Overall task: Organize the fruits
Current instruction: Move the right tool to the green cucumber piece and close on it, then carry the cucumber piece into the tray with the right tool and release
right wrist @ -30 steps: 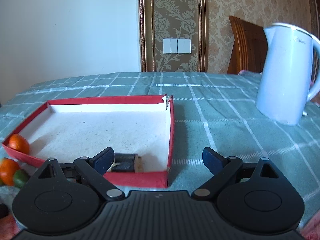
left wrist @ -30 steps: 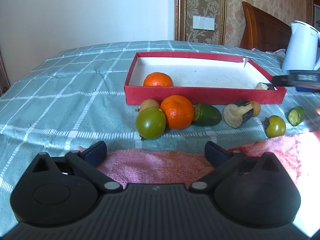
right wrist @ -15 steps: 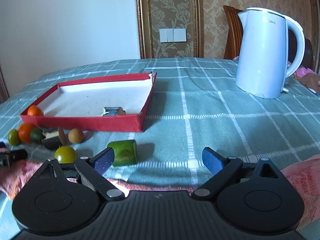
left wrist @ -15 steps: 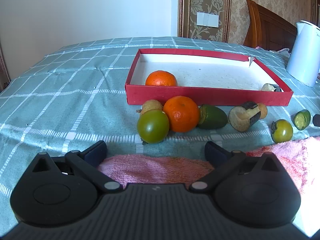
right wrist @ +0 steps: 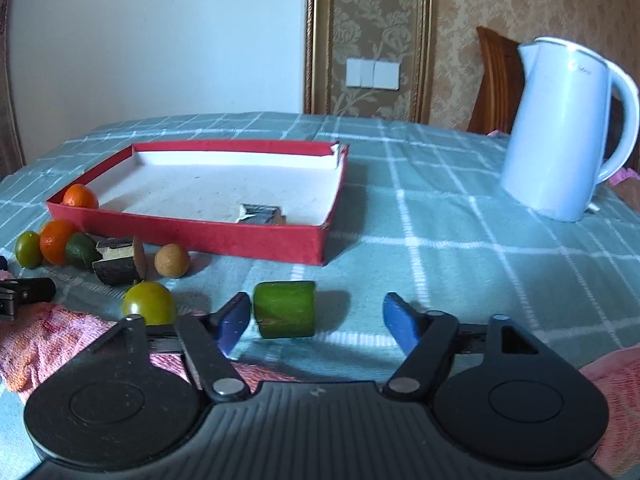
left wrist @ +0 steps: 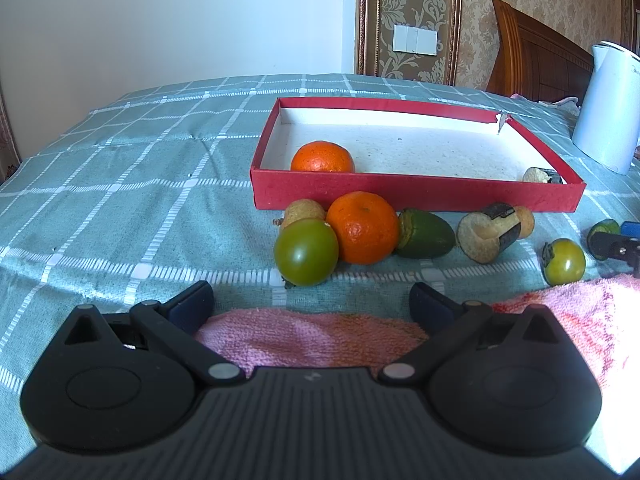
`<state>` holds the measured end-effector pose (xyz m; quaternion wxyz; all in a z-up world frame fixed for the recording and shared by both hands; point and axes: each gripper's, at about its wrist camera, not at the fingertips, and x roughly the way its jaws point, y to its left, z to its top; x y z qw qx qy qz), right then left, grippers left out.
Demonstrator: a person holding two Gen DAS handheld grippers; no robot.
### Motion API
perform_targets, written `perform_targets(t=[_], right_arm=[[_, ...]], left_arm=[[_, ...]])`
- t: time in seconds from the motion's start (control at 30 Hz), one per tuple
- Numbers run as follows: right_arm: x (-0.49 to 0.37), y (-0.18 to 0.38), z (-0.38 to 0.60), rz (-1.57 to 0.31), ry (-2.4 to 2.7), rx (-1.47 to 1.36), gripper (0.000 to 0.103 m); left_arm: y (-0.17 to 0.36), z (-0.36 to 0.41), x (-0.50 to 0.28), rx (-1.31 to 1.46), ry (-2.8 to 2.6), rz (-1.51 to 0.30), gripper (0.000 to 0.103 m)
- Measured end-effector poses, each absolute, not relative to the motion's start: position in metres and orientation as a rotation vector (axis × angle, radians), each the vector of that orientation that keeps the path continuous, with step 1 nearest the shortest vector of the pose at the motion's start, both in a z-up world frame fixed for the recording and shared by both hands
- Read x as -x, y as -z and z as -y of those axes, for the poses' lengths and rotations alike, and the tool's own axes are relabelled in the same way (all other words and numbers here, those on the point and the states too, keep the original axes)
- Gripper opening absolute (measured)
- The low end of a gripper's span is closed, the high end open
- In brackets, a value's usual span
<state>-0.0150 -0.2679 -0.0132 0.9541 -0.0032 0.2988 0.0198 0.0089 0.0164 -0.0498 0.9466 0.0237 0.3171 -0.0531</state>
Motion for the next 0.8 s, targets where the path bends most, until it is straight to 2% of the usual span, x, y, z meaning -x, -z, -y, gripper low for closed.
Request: perform_targets(t=[0.03, 0.17, 0.2, 0.23, 0.53, 0.8], right_arm=[[0.014, 0.015, 0.265, -0.612, -0.045, 0.013, 0.058], [0.004, 0.021, 0.263, -0.637, -0.053, 0.002, 0.042], [0.003, 0.02, 0.264, -0.641, -0.063, -0.016, 0.033], [0.003, 0.019, 0.264, -0.643, -0.067, -0.021, 0.031], [0.005, 0.015, 0.265, -0.635, -0.063, -0.049, 0.031], [-0.008, -0.012, 0.258, -0.526, -0.073, -0.03, 0.031]], left_arm=[[0.05, -0.016, -0.009, -0.048, 0.108, -0.645, 0.103], [0.05, -0.017, -0.009, -0.047, 0.109, -0.645, 0.103], [0.05, -0.016, -0.009, -0.048, 0.109, -0.645, 0.103], [0.049, -0.016, -0.008, -0.048, 0.109, -0.645, 0.103], [0.049, -0.016, -0.008, -0.048, 0.109, -0.645, 0.103], [0.05, -0.016, -0.008, -0.048, 0.109, -0.645, 0.103]])
